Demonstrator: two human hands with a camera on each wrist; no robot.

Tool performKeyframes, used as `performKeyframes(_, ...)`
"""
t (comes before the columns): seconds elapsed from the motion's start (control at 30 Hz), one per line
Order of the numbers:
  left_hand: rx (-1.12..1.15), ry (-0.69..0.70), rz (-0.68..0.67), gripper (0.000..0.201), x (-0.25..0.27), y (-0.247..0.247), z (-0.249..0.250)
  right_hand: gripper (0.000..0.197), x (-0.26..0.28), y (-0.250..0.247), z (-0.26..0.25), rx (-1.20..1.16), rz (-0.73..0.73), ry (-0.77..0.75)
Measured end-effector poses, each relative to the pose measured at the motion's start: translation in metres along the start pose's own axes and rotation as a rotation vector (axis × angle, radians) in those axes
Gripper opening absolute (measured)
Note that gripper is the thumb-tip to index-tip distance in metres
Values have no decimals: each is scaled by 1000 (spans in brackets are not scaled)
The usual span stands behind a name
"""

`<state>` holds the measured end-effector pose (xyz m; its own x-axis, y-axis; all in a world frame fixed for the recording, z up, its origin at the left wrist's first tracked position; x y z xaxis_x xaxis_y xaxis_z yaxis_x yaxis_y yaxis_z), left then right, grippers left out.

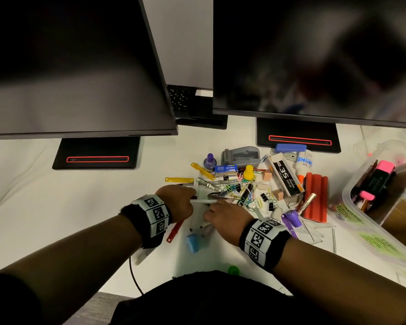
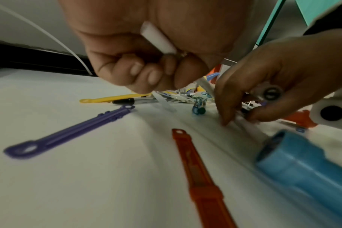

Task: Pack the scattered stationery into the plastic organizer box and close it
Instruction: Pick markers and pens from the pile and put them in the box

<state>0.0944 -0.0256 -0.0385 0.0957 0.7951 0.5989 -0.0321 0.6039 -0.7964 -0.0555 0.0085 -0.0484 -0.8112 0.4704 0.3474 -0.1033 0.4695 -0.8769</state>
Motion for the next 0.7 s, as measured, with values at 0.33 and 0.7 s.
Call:
performKeyframes(0.33,5,70,165,22,-18,-18,3,19,46,-20,17,-224,453,161)
performKeyframes(0.7,-109,42,101,39,-40,-17,25,20,66,-9,70,-551,430,789)
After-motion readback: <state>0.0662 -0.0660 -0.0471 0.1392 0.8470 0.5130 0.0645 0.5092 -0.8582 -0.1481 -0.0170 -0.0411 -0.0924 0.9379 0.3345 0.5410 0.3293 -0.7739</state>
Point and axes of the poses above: each hand's wrist, its own x-axis away from the middle knuckle, its own y-axis out of the palm, z = x × y, the point moved 2 cm from there along -x, towards the middle knuckle, and after that the axes turned 9 degrees about -y, right-handed, at the moved point
